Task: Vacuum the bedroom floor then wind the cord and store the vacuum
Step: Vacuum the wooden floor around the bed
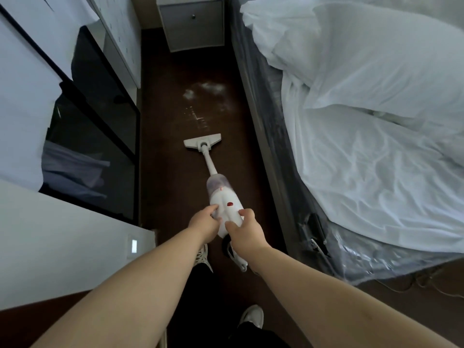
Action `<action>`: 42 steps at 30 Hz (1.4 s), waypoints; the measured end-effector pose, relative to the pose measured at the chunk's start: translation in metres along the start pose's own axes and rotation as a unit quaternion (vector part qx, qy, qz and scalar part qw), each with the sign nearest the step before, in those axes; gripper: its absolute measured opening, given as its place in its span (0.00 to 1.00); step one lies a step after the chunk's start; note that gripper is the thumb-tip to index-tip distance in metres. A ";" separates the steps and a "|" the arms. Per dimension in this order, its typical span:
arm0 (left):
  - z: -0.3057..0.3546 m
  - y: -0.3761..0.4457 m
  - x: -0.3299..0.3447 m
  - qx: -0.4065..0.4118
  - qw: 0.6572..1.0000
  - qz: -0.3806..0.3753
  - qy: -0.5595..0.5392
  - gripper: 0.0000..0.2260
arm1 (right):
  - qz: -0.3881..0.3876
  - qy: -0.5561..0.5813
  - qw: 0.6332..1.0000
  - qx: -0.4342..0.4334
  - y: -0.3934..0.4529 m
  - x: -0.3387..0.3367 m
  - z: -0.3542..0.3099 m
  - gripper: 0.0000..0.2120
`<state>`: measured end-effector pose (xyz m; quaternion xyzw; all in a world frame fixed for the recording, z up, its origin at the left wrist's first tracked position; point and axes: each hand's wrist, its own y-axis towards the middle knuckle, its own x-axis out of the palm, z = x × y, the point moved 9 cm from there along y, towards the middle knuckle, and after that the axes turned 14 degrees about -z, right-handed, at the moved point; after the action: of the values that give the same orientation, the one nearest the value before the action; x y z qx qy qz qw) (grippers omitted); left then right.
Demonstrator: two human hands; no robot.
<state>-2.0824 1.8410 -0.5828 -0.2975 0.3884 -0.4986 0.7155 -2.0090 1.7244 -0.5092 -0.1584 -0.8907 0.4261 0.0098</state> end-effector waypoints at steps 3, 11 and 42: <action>-0.004 0.009 -0.006 -0.001 1.000 -0.013 -0.015 0.24 | -0.003 0.001 1.000 0.003 0.009 0.005 -0.003 0.23; -0.003 0.045 -0.047 -0.002 0.998 -0.023 -0.060 0.25 | -0.006 -0.017 1.000 0.021 0.054 0.014 -0.036 0.23; 0.075 0.179 -0.275 -0.028 0.997 -0.024 -0.072 0.25 | -0.008 0.017 0.998 0.061 0.244 0.016 -0.229 0.24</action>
<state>-1.9875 2.1617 -0.6177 -0.3616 0.3422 -0.4822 0.7209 -1.9223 2.0453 -0.5518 -0.1578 -0.8640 0.4766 0.0382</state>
